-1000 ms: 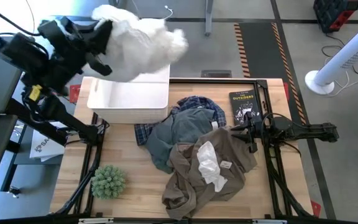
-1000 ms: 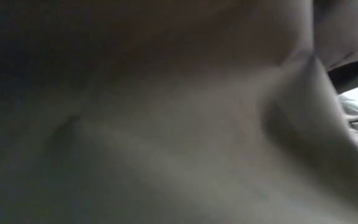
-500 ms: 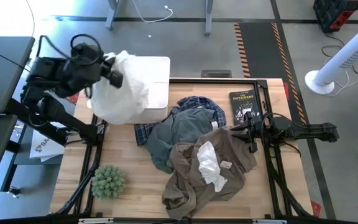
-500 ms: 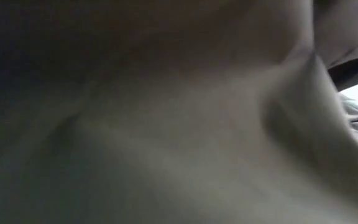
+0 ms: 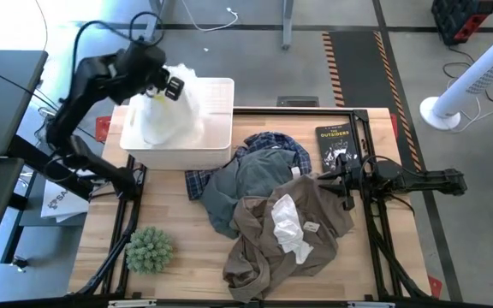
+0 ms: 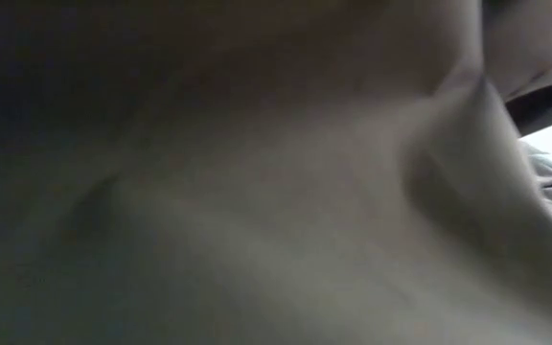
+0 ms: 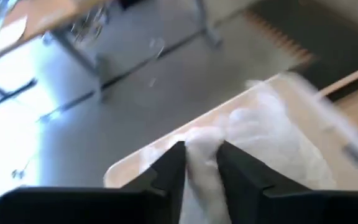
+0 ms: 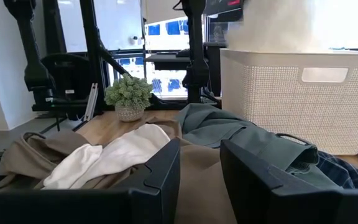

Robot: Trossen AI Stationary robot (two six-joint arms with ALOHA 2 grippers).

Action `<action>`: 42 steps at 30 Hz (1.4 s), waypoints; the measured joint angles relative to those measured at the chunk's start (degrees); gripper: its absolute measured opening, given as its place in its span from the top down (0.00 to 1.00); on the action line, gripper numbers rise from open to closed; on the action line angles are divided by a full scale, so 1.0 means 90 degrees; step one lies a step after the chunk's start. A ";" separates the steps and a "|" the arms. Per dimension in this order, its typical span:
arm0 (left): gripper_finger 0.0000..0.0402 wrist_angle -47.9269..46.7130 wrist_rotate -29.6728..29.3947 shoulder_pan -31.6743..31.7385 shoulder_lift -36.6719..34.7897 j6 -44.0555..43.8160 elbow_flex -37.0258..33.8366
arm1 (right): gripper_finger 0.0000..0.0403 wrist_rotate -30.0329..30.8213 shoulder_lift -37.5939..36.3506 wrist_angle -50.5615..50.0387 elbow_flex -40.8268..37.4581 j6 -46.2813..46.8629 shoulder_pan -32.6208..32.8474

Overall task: Sort clothes
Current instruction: Put the white dress into the white laundry bin, then put the white sock into the white laundry bin

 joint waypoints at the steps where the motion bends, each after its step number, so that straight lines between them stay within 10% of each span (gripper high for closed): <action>1: 0.73 -0.0079 0.0138 0.0154 0.0089 0.0055 0.0000 | 0.72 0.0002 0.0001 0.0000 0.0001 0.0001 0.0000; 11: 0.50 0.0395 0.3484 0.0011 0.0374 -0.0154 0.0005 | 0.72 0.0000 0.0002 0.0000 0.0001 0.0000 0.0000; 24: 0.58 0.2454 0.2929 -0.4098 0.1319 0.0346 0.0012 | 0.72 0.0000 0.0005 0.0001 -0.0001 0.0001 0.0000; 36: 0.49 0.4150 0.4824 -0.4879 0.4087 0.1718 0.0002 | 0.72 0.0000 0.0005 0.0001 -0.0001 -0.0001 0.0000; 42: 0.37 0.4696 0.4434 -0.4909 0.4965 0.1809 0.0000 | 0.72 0.0000 0.0005 0.0001 0.0001 0.0001 0.0000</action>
